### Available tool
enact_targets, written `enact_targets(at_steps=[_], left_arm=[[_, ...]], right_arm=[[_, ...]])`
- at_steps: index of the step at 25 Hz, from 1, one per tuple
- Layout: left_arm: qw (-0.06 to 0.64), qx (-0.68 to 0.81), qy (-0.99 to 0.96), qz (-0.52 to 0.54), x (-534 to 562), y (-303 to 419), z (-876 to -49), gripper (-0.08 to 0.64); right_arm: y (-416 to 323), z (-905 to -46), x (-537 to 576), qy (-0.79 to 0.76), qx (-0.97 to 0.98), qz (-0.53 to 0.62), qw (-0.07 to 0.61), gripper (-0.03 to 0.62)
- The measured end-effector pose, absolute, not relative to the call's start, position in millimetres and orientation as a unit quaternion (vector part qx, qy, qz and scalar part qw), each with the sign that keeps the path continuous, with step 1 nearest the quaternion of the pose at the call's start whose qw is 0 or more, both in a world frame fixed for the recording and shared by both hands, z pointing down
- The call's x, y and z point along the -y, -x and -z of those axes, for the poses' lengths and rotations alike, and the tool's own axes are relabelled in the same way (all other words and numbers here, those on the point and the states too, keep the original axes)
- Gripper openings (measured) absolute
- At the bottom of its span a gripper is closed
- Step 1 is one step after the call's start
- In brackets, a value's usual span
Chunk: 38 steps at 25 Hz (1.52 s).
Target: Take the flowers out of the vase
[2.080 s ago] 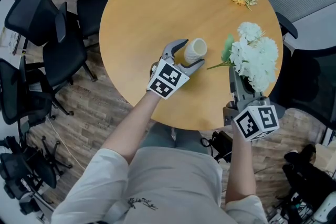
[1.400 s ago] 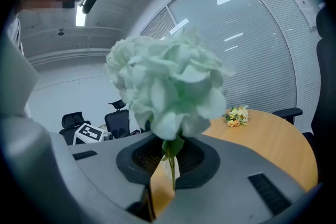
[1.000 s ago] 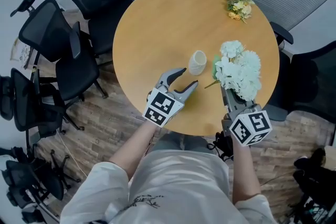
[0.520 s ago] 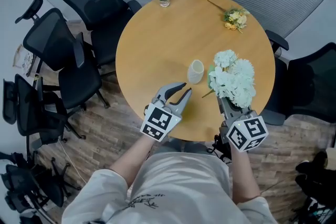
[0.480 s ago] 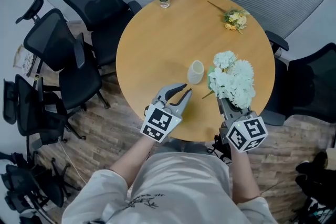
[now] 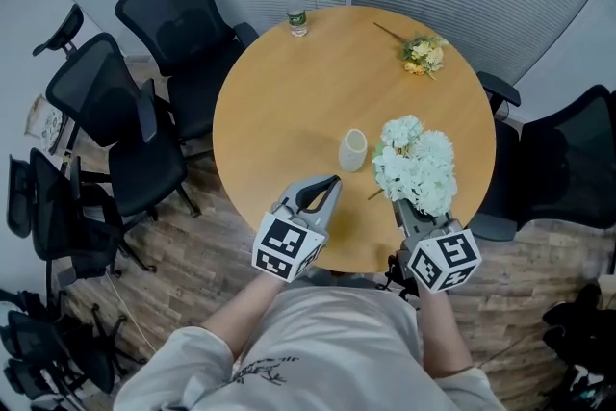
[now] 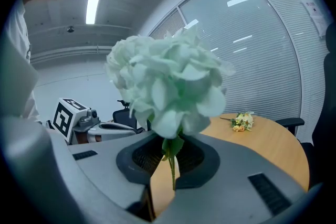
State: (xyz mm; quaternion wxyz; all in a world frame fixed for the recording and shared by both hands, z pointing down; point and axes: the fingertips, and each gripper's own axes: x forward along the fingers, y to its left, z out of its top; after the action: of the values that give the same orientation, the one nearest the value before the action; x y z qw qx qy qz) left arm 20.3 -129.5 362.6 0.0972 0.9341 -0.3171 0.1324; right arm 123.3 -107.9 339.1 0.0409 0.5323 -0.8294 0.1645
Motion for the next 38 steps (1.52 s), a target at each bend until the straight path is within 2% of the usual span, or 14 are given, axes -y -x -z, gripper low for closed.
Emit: enact_targets(at_steps=[5,38], left_arm=[[0.120,0.306,-0.938,-0.109,125,-25,-356,0.009],[0.126,0.306,-0.938,-0.104,121,-24,-347,0.009]], right_arm=[[-123,-337,107,-0.524,0.835,-0.162,0.044,0.048],[-126,-333,104,-0.519,0.837,-0.167,0.044,0.041]])
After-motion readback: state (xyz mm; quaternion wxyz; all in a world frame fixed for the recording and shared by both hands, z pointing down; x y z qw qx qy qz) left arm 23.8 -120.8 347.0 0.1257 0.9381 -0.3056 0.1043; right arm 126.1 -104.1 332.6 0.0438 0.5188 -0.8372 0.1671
